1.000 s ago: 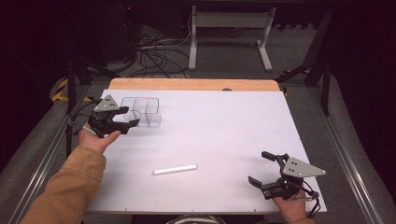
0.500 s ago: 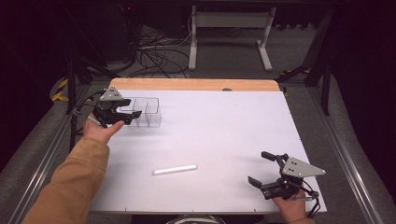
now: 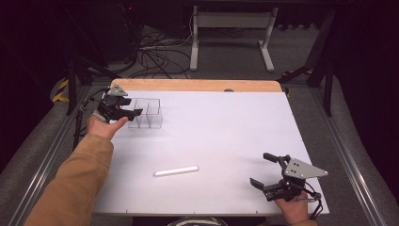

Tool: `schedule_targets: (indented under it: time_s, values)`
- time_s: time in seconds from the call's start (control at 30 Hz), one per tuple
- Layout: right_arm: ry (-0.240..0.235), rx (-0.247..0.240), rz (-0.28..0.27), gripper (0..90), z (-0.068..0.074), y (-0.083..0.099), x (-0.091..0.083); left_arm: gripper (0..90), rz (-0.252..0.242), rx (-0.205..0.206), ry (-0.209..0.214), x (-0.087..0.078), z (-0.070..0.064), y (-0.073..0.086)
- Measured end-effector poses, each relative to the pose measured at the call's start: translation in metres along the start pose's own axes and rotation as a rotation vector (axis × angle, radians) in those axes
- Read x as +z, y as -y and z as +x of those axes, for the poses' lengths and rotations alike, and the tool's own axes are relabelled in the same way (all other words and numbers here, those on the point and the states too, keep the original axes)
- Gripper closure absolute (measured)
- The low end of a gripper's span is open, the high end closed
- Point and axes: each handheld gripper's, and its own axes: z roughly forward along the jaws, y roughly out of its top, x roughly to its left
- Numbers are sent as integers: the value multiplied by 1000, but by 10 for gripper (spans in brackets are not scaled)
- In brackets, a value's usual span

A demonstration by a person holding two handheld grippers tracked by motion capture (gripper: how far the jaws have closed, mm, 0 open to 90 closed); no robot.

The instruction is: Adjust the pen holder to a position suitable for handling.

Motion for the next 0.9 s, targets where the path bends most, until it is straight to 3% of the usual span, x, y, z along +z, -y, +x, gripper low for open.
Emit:
schedule_targets:
  time_s: [0.1,0.17,0.27,0.4,0.67,0.9]
  values:
    - [0,-2,2,27,0,0,0,393,22,-33,-11,4,1,-3]
    - [0,-2,3,27,0,0,0,411,30,-85,-7,6,3,-7]
    - [-1,-3,1,27,0,0,0,462,43,-122,-8,9,4,-10]
    - [-1,-2,0,27,0,0,-1,548,82,-188,-36,15,7,-10]
    - [-2,-4,0,27,0,0,-1,625,115,-242,-47,23,6,-10]
    - [-2,-7,2,27,0,0,-1,676,173,-313,-104,37,5,-13]
